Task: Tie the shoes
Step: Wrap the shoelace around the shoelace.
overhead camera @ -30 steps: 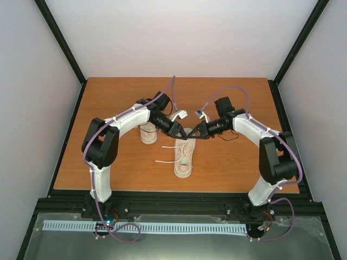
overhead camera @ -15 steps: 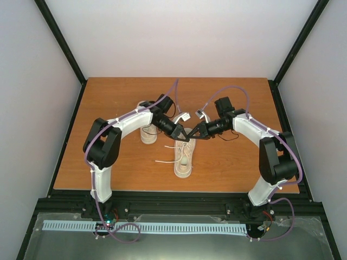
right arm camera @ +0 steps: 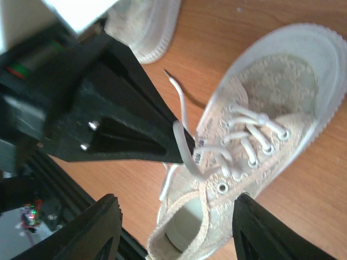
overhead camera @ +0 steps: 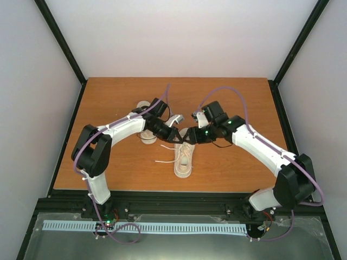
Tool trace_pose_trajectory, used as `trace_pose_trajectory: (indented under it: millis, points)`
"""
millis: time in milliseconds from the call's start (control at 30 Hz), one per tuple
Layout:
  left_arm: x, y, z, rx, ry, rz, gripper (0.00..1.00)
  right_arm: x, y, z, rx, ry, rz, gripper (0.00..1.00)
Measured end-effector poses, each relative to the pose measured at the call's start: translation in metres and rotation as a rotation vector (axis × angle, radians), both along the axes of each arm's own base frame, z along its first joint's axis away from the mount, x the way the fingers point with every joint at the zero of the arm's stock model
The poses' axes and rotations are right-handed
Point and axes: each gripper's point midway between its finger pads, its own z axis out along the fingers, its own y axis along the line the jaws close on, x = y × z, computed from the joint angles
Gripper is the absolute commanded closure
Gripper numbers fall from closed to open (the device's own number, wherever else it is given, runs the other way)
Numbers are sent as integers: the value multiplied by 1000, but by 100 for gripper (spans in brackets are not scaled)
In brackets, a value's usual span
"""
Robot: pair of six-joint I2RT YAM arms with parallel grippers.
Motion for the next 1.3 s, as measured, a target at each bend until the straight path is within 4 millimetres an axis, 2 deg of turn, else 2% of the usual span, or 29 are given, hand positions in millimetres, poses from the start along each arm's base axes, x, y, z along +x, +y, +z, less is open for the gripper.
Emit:
trace_pose_trajectory:
  millis: [100, 267, 367, 667, 800, 1300]
  points:
    - [3, 2, 1, 12, -12, 39, 99, -12, 3, -11, -96, 16, -65, 49]
    - [4, 7, -10, 45, 4, 76, 99, -26, 6, -24, -186, 38, -142, 51]
    - [5, 8, -12, 55, 4, 86, 99, -33, 16, -28, -203, 43, -157, 54]
    - [10, 8, -13, 61, 1, 115, 99, -46, 41, -59, -295, 66, -172, 62]
    - [11, 8, -13, 65, 0, 122, 99, -44, 51, -65, -310, 53, -186, 63]
    - [25, 20, -21, 112, -8, 187, 99, -22, 65, -77, -312, -2, -291, 66]
